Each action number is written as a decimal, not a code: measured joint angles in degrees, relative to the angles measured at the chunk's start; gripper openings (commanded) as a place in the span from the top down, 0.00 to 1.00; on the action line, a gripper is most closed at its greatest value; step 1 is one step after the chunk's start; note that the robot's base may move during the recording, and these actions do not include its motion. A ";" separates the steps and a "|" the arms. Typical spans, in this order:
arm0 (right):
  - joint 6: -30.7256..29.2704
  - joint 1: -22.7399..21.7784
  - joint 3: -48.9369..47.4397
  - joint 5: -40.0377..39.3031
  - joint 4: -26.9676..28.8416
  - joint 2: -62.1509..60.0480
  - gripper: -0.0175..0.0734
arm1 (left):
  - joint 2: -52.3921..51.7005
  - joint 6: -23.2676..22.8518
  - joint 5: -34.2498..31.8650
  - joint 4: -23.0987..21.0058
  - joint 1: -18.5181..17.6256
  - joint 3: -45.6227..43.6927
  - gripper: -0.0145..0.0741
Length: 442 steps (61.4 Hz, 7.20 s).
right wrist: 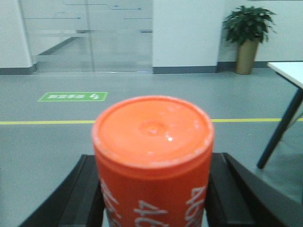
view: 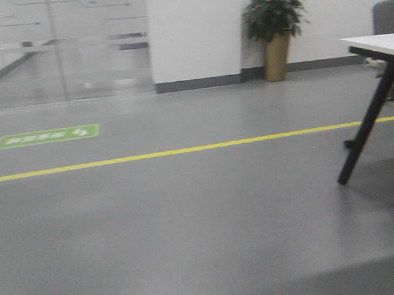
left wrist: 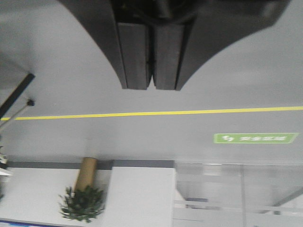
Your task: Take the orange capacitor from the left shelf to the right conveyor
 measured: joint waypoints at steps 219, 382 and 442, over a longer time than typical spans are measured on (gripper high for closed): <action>0.00 0.00 0.00 0.00 0.00 0.00 0.65 | 0.00 0.00 0.00 0.00 0.00 0.00 0.95; -2.46 -8.99 14.73 -89.71 -8.39 88.82 0.65 | 0.00 0.00 0.00 0.00 0.00 0.00 0.95; 0.41 -8.99 14.73 -72.57 -9.00 71.08 0.12 | 0.00 0.00 0.00 0.00 0.00 0.00 0.95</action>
